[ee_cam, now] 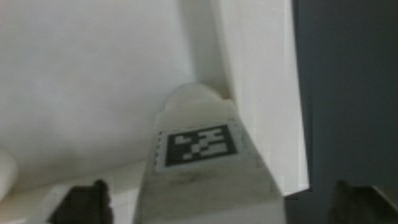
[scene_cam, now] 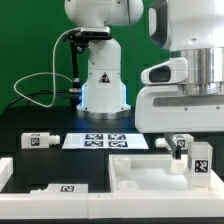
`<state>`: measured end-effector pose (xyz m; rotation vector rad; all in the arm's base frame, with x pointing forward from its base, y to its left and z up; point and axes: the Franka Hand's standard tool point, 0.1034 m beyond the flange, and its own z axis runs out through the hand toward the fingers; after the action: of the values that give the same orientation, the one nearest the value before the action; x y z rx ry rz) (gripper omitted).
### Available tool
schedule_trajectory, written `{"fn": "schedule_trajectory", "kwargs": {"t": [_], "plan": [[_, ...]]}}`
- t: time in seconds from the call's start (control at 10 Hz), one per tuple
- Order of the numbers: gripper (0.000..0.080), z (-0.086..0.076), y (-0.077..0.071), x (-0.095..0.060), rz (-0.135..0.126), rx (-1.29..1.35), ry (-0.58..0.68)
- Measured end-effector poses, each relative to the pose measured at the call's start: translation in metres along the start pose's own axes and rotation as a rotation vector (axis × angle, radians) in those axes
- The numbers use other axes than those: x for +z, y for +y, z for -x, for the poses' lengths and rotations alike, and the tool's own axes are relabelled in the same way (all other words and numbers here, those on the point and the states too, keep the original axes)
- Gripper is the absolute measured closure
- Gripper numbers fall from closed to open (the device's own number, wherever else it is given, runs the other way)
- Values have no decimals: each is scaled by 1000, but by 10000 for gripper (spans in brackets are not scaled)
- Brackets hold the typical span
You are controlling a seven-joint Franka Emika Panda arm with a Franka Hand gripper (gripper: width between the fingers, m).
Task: Assemble one leg
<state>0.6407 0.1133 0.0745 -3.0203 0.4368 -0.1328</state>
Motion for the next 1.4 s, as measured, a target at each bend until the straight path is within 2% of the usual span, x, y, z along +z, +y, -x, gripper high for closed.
{"fn": "schedule_trajectory", "kwargs": {"t": [0.2, 0.5, 0.7, 0.9, 1.0, 1.1, 1.2, 1.3, 1.4], "plan": [[509, 1, 1, 0, -3, 200, -3], [509, 1, 3, 1, -2, 433, -8], [509, 3, 1, 3, -34, 847, -30], [509, 3, -7, 5, -81, 1277, -44], [509, 3, -7, 5, -92, 1338, -34], [509, 3, -7, 5, -92, 1315, -33], [395, 3, -6, 5, -92, 1257, -30], [395, 1, -4, 4, -85, 1063, -17], [260, 1, -1, 2, -76, 828, -10]]}}
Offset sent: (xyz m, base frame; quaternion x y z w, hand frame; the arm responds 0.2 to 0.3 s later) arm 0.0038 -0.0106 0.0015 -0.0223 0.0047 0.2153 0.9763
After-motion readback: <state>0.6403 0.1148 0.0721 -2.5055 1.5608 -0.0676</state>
